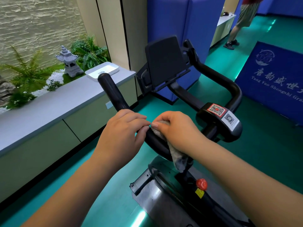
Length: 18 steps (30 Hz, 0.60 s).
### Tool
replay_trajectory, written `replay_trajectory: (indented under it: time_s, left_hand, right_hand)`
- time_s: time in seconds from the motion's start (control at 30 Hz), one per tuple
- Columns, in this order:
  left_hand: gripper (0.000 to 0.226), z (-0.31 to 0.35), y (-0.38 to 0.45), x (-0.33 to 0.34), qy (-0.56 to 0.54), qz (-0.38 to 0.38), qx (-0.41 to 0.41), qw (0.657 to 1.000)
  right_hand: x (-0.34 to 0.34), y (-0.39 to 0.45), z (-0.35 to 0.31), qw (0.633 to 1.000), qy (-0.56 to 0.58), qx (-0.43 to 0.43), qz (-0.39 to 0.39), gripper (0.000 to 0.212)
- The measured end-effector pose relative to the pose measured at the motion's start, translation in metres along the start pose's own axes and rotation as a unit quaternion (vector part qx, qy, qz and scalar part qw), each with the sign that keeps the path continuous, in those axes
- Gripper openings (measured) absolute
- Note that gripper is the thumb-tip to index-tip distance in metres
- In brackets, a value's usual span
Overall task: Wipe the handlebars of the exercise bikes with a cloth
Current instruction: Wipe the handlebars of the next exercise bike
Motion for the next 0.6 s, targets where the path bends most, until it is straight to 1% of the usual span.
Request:
replay_trajectory:
  time_s: [0.07, 0.13, 0.27, 0.33, 0.4, 0.5, 0.57, 0.6]
  left_hand:
    - [0.031, -0.001, 0.000, 0.000, 0.004, -0.006, -0.008, 1.000]
    - [0.031, -0.001, 0.000, -0.001, 0.011, -0.014, -0.014, 1.000]
    - [0.027, 0.003, -0.002, -0.002, 0.023, -0.017, -0.022, 0.999]
    - [0.027, 0.005, -0.003, -0.002, 0.029, -0.022, -0.027, 0.999]
    - [0.023, 0.006, -0.004, -0.002, 0.033, -0.030, -0.031, 0.999]
    - [0.019, 0.007, -0.005, -0.002, 0.040, -0.032, -0.030, 0.998]
    - [0.019, 0.009, -0.005, -0.001, 0.047, -0.024, -0.027, 0.998]
    - [0.019, 0.011, -0.005, 0.000, 0.048, -0.019, -0.026, 0.998]
  right_hand:
    - [-0.002, -0.004, -0.001, 0.999, -0.044, -0.021, -0.012, 0.015]
    - [-0.009, -0.013, 0.004, 0.994, -0.090, -0.032, -0.044, 0.020]
    - [-0.024, -0.035, 0.016, 0.989, -0.113, -0.053, -0.086, 0.026]
    - [-0.025, -0.041, 0.018, 0.985, -0.128, -0.070, -0.088, 0.031]
    - [-0.028, -0.044, 0.019, 0.986, -0.128, -0.081, -0.064, 0.027]
    - [-0.030, -0.054, 0.023, 0.993, -0.064, -0.093, -0.017, 0.020]
    - [-0.030, -0.067, 0.026, 0.995, 0.032, -0.098, 0.020, 0.026]
    - [-0.031, -0.075, 0.028, 0.990, 0.081, -0.099, 0.053, 0.030]
Point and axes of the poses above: each hand's wrist, its own y-axis towards the middle knuckle, its own x-axis out of the palm, z = x × y, the point moved 5 cm from there along y, towards the middle knuckle, and after that the axes turned 9 degrees about -y, right-handed, at the moved point
